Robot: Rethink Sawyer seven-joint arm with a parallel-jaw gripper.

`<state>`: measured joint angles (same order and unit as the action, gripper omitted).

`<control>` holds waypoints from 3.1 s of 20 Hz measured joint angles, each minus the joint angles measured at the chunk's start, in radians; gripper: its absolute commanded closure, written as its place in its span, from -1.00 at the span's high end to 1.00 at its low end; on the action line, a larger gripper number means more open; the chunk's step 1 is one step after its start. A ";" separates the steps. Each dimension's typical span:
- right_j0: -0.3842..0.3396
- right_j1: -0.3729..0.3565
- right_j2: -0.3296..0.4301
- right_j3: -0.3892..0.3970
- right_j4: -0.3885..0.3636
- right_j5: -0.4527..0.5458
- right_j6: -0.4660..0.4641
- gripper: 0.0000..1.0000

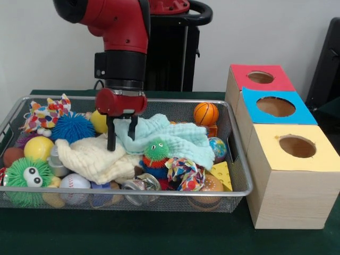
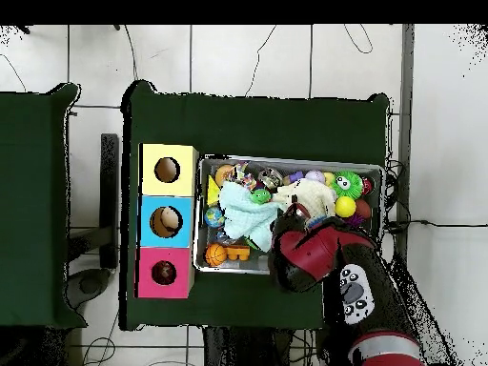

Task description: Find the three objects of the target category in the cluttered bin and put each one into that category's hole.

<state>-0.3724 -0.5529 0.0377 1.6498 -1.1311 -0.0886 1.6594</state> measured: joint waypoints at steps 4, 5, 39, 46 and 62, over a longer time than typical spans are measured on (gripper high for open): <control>0.027 0.041 -0.046 -0.035 0.036 -0.046 0.000 1.00; 0.028 0.047 -0.053 -0.043 0.042 -0.060 0.000 1.00; -0.126 0.052 0.099 -0.057 0.162 0.063 0.000 -1.00; -0.164 0.012 0.155 -0.021 0.222 0.189 0.000 -1.00; -0.280 -0.158 0.252 0.117 0.308 0.488 0.000 -1.00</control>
<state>-0.6522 -0.7108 0.2895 1.7666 -0.8226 0.3999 1.6594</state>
